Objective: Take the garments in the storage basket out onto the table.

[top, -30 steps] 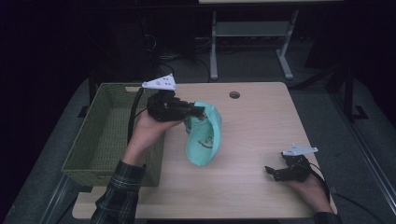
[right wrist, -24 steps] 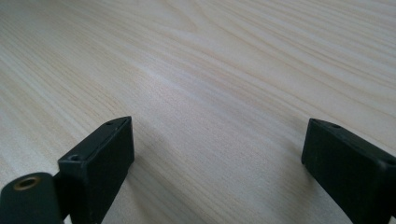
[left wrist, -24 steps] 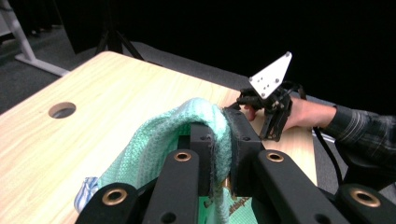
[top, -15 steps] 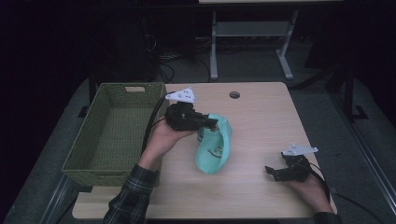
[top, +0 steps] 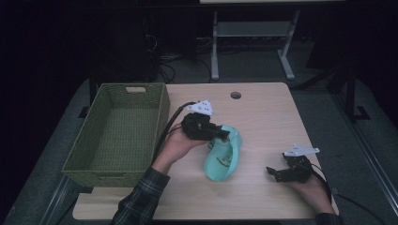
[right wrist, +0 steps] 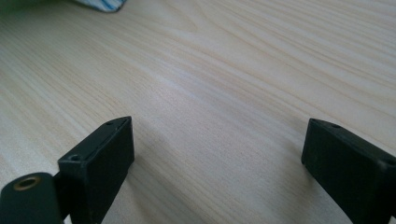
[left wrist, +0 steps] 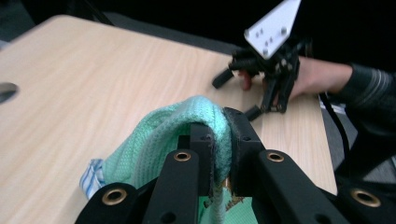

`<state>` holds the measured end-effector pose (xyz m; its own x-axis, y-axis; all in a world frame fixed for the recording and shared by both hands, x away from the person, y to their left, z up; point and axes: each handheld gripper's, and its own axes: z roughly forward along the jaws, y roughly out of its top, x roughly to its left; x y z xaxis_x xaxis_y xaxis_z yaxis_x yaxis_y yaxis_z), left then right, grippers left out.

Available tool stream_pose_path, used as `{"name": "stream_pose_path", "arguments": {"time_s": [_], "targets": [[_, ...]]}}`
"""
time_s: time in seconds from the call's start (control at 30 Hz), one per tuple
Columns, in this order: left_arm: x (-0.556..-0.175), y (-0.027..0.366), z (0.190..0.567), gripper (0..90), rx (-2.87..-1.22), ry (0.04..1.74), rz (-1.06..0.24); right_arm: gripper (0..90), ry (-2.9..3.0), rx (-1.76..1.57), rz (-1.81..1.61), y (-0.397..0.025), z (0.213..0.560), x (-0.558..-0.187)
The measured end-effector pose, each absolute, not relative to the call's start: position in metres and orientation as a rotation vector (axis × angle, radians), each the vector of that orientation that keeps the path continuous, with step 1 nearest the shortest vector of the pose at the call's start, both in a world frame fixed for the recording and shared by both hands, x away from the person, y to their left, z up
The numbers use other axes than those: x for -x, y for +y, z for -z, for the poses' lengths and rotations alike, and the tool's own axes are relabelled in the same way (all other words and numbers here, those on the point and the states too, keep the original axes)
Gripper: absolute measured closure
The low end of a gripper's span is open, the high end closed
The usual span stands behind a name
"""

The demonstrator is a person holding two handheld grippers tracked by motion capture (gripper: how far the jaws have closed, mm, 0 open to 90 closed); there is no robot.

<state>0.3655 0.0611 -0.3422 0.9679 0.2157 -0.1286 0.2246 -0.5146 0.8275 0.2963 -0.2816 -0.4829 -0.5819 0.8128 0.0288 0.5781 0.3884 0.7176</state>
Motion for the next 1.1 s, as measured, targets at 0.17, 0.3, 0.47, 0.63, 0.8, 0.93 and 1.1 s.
{"name": "stream_pose_path", "arguments": {"time_s": [0.17, 0.3, 0.47, 0.63, 0.8, 0.93, 1.1], "targets": [[-0.364, 0.052, 0.36, 81.8, -2.187, 0.29, 0.044, 8.9, 2.324, -1.213, -1.004, -0.282, 0.483, -0.296], [-0.362, 0.049, 0.375, 81.6, -2.224, 0.302, 0.076, 8.9, 2.325, -1.211, -1.004, -0.282, 0.483, -0.296], [-0.359, 0.049, 0.393, 81.4, -2.267, 0.317, 0.108, 8.9, 2.327, -1.209, -1.005, -0.281, 0.483, -0.296], [-0.354, 0.046, 0.41, 80.9, -2.298, 0.336, 0.14, 8.9, 2.327, -1.21, -1.005, -0.281, 0.483, -0.296], [-0.35, 0.042, 0.43, 80.1, -2.341, 0.371, 0.169, 8.9, 2.327, -1.209, -1.005, -0.281, 0.483, -0.296], [-0.345, 0.041, 0.437, 72.8, -2.373, 0.368, 0.156, 8.9, 2.328, -1.208, -1.004, -0.282, 0.483, -0.296], [-0.336, 0.052, 0.428, 53.6, -2.348, 0.382, 0.091, 8.9, 2.328, -1.208, -1.006, -0.281, 0.483, -0.296]]}}
